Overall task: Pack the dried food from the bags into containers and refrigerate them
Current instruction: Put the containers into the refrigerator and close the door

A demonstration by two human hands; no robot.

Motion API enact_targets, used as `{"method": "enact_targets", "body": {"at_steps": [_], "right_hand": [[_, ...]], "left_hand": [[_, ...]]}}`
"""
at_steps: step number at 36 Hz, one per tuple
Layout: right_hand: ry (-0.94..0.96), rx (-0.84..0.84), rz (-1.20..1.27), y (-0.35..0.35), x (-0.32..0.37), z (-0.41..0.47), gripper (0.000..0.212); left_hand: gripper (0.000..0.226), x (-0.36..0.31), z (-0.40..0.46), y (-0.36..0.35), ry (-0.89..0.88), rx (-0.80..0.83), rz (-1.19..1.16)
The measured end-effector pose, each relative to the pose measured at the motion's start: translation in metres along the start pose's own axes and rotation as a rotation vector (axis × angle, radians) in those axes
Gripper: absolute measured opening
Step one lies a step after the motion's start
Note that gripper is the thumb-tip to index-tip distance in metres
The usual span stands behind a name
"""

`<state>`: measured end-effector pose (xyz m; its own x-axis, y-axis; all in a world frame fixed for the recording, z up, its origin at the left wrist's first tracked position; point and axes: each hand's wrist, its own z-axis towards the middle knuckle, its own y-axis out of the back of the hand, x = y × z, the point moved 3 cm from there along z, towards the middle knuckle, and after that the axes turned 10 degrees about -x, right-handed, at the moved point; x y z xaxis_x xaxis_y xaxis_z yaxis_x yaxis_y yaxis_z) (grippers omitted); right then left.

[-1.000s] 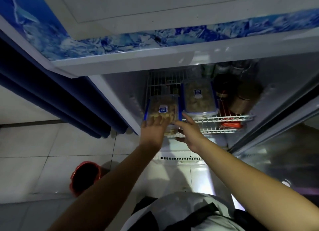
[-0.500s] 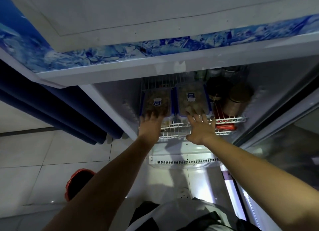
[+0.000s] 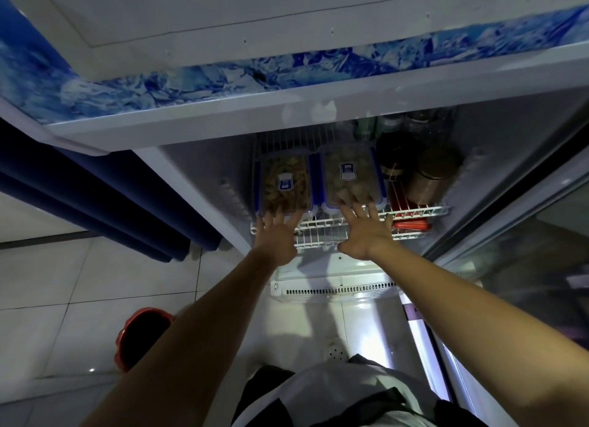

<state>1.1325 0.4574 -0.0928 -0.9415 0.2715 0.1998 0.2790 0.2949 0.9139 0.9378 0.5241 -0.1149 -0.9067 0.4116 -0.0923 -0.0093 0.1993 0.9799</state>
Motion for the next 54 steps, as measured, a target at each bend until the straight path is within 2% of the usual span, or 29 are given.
{"method": "enact_targets", "body": {"at_steps": [5, 11, 19, 24, 30, 39, 43, 46, 50, 54], "right_hand": [[-0.007, 0.001, 0.013, -0.002, 0.001, 0.001, 0.100], [0.004, -0.074, 0.052, -0.011, -0.001, 0.005, 0.101], [0.051, -0.132, -0.059, -0.013, -0.008, -0.012, 0.094], [0.006, -0.220, 0.074, -0.040, 0.001, -0.087, 0.091], [-0.175, -0.304, 0.165, -0.072, 0.020, -0.191, 0.083], [-0.330, -0.571, 0.234, -0.069, 0.065, -0.342, 0.071], [-0.410, -0.685, 0.155, -0.033, 0.064, -0.417, 0.073], [-0.495, -0.886, 0.151, 0.006, 0.043, -0.480, 0.071], [-0.672, -1.108, -0.022, 0.051, -0.007, -0.560, 0.072], [-0.885, -1.012, -0.110, 0.072, -0.068, -0.604, 0.074]], "left_hand": [[0.110, -0.002, 0.000, -0.001, 0.011, -0.004, -0.027], [0.106, -0.004, 0.002, -0.005, 0.026, 0.002, -0.051], [0.106, -0.002, -0.014, 0.010, -0.041, 0.014, -0.006], [0.101, -0.001, -0.061, 0.019, -0.100, -0.003, -0.076], [0.096, 0.013, -0.131, 0.021, -0.246, -0.049, -0.204], [0.091, 0.008, -0.226, 0.028, -0.481, -0.061, -0.251], [0.095, -0.031, -0.255, 0.039, -0.603, -0.064, -0.271], [0.100, -0.072, -0.277, 0.062, -0.742, -0.112, -0.273], [0.098, -0.136, -0.307, 0.102, -0.924, -0.207, -0.307], [0.102, -0.193, -0.335, 0.133, -1.039, -0.279, -0.312]]}}
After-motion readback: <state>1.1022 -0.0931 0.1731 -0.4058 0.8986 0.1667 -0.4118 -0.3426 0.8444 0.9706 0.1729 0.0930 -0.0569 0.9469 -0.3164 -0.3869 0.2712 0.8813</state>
